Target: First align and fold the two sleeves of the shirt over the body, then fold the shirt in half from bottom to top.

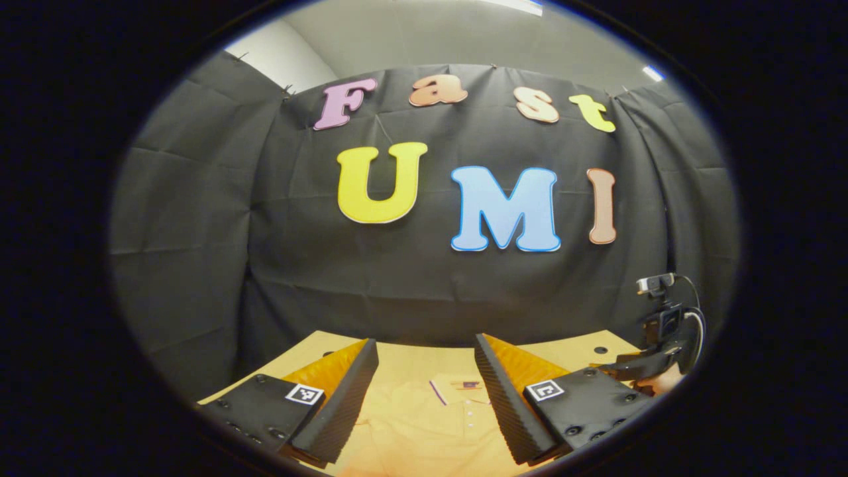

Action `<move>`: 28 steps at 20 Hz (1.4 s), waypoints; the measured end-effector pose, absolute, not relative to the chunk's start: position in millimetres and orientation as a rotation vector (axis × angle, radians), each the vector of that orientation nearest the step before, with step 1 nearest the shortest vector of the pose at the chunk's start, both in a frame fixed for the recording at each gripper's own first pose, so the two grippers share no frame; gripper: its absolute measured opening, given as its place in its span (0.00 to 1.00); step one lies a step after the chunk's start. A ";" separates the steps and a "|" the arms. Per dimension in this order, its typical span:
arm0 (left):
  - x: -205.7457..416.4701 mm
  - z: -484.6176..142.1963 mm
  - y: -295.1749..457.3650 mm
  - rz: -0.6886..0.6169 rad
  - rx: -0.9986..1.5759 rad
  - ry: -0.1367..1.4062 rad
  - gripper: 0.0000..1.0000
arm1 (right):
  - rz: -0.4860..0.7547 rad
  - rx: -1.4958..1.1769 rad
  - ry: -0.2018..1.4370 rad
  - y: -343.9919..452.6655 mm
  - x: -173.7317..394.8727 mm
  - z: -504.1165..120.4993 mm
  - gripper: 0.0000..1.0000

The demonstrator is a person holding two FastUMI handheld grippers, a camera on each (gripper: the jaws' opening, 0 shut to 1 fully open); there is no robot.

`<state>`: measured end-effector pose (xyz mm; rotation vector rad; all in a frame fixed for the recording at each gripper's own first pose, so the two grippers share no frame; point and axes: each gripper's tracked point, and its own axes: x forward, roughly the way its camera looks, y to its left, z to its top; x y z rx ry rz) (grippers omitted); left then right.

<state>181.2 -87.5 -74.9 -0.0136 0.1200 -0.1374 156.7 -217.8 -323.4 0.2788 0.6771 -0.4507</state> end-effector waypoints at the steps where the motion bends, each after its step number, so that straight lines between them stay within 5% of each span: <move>1: 180.9 -78.5 -84.7 -0.133 -0.017 0.128 0.96 | -0.450 0.290 0.707 -219.8 158.7 -335.8 0.97; 12: 166.8 -80.1 -85.1 -0.087 -0.017 0.155 0.96 | -0.417 0.340 0.920 -213.5 153.8 -416.8 0.93; 14: 163.0 -78.7 -88.2 -0.081 -0.021 0.153 0.96 | -0.406 0.373 0.933 -210.8 152.5 -418.7 0.80; 18: 164.0 -71.9 -100.3 -0.124 -0.011 0.135 0.96 | -0.415 0.391 0.937 -210.7 152.4 -418.8 0.72; 19: 165.8 -70.7 -103.5 -0.143 -0.007 0.129 0.96 | -0.415 0.396 0.938 -209.8 152.8 -418.7 0.52; 20: 169.6 -72.1 -104.3 -0.160 -0.004 0.132 0.96 | -0.413 0.399 0.941 -208.7 151.5 -419.6 0.50; 22: 175.6 -70.5 -105.5 -0.196 -0.006 0.128 0.96 | -0.433 0.430 0.952 -208.1 152.3 -418.2 0.25; 23: 176.3 -69.7 -105.3 -0.212 -0.010 0.126 0.96 | -0.450 0.446 0.959 -208.5 150.9 -419.3 0.25; 25: 179.0 -73.8 -99.1 -0.227 -0.011 0.131 0.95 | -0.452 0.460 0.963 -202.6 150.9 -417.7 0.06; 28: 181.0 -78.9 -84.0 -0.228 -0.030 0.138 0.96 | -0.454 0.388 0.938 -203.8 152.8 -402.2 0.06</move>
